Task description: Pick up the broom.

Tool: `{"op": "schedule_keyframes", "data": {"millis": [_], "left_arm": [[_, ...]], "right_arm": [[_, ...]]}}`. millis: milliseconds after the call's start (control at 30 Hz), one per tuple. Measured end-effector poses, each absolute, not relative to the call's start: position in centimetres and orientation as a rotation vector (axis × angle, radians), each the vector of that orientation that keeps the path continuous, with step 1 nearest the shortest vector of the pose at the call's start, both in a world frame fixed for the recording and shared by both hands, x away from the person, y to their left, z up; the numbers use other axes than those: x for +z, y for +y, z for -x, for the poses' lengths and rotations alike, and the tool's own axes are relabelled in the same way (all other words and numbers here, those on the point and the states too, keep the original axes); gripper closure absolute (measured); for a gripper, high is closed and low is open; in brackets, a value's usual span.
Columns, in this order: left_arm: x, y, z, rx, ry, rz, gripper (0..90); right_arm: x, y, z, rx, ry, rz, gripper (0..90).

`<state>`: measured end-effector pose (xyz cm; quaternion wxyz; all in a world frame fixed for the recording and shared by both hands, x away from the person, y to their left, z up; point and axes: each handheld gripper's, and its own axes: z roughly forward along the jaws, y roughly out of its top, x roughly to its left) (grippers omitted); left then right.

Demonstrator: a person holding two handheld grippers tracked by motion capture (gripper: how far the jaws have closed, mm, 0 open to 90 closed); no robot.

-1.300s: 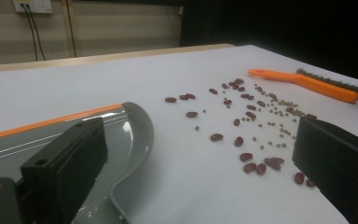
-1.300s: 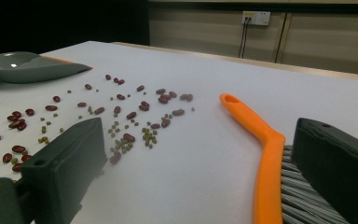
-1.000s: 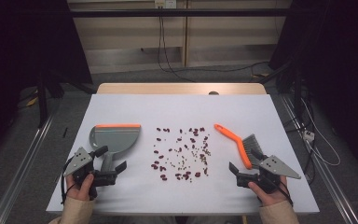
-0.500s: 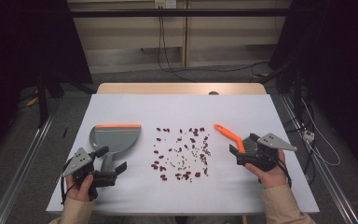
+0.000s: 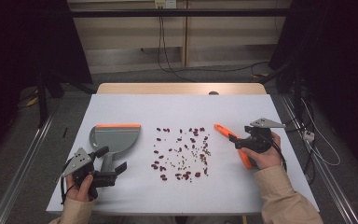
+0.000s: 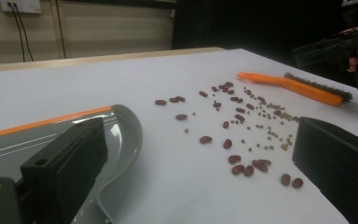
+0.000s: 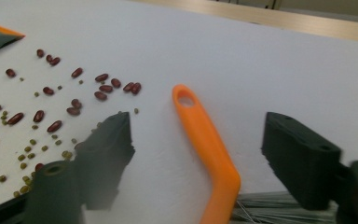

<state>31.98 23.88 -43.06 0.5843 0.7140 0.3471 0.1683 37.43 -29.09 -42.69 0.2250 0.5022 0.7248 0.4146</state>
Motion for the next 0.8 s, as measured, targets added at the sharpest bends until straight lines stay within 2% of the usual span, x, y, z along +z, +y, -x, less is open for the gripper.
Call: {"op": "schedule_keyframes", "data": {"millis": [100,233,533,567,800], "left_arm": [[-43.1,23.9,-32.0,0.392,0.803,-1.674,3.0],[-43.1,23.9,-32.0,0.390,0.803,-1.670,3.0],[-43.1,23.9,-32.0,0.387,0.802,-1.670,3.0],[-43.1,23.9,-32.0,0.385,0.801,-1.670,3.0],[-43.1,23.8,-32.0,0.384,0.802,-1.670,3.0]], "right_arm": [[-42.8,-29.1,-38.2,1.091,2.042,-1.388,34.3],[-43.2,-29.1,-39.4,1.003,2.119,-1.374,46.4],[-44.1,-29.2,-40.5,0.897,2.192,-1.394,53.9],[-44.3,-29.2,-40.7,0.881,2.205,-1.418,57.0],[-44.4,-29.5,-41.3,0.822,2.271,-1.452,59.1]]}}
